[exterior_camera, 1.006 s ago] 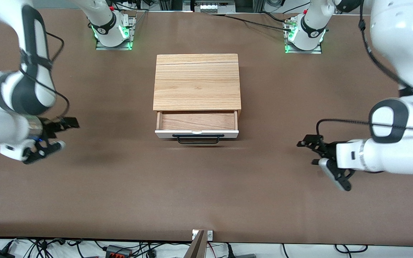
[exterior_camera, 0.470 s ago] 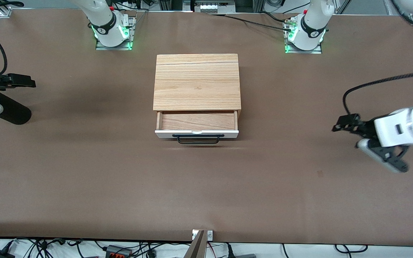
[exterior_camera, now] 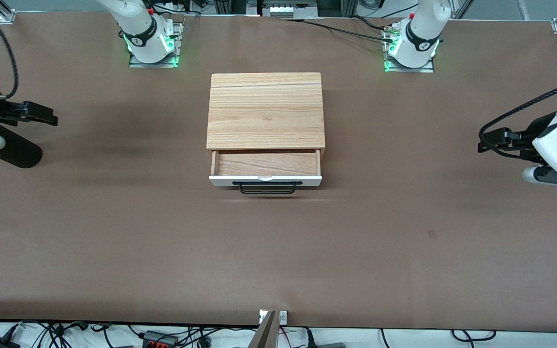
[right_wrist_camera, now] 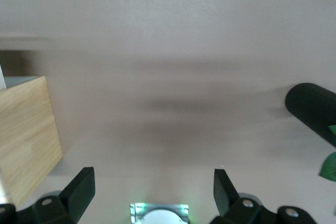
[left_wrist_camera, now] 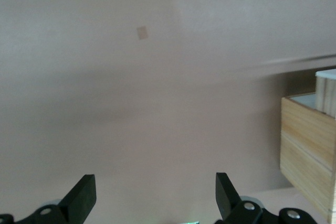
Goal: Pull top drawer with both arms simultaneously
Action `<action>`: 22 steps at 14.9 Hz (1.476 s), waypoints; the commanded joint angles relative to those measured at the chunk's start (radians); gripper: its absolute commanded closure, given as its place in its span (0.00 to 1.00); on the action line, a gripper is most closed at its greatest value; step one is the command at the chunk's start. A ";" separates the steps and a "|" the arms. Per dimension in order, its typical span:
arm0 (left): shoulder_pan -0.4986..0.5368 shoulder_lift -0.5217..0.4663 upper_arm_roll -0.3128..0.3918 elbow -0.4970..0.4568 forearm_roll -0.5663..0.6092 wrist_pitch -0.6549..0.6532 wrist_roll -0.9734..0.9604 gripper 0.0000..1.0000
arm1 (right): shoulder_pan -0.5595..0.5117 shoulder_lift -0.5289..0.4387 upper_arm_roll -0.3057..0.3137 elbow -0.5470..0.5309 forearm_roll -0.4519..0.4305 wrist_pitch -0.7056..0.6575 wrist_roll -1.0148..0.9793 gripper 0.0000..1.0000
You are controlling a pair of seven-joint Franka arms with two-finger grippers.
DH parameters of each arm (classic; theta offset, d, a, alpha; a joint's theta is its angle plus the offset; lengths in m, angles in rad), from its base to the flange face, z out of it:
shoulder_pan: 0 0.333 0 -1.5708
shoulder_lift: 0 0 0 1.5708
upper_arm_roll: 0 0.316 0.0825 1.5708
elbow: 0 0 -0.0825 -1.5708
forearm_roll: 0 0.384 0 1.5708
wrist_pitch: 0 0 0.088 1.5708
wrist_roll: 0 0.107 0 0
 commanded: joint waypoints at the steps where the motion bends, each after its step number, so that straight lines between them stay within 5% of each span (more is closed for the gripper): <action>1: 0.005 -0.219 -0.011 -0.323 0.031 0.149 -0.024 0.00 | -0.054 -0.104 0.043 -0.132 0.016 0.060 0.025 0.00; 4: 0.009 -0.423 -0.011 -0.638 0.031 0.344 -0.024 0.00 | -0.050 -0.112 -0.033 -0.112 0.038 0.096 0.038 0.00; 9: 0.008 -0.433 -0.013 -0.646 0.033 0.349 -0.063 0.00 | -0.044 -0.127 -0.027 -0.062 0.024 0.006 0.059 0.00; 22: 0.000 -0.424 -0.053 -0.583 0.062 0.274 -0.020 0.00 | -0.012 -0.120 0.002 -0.082 -0.030 0.075 0.070 0.00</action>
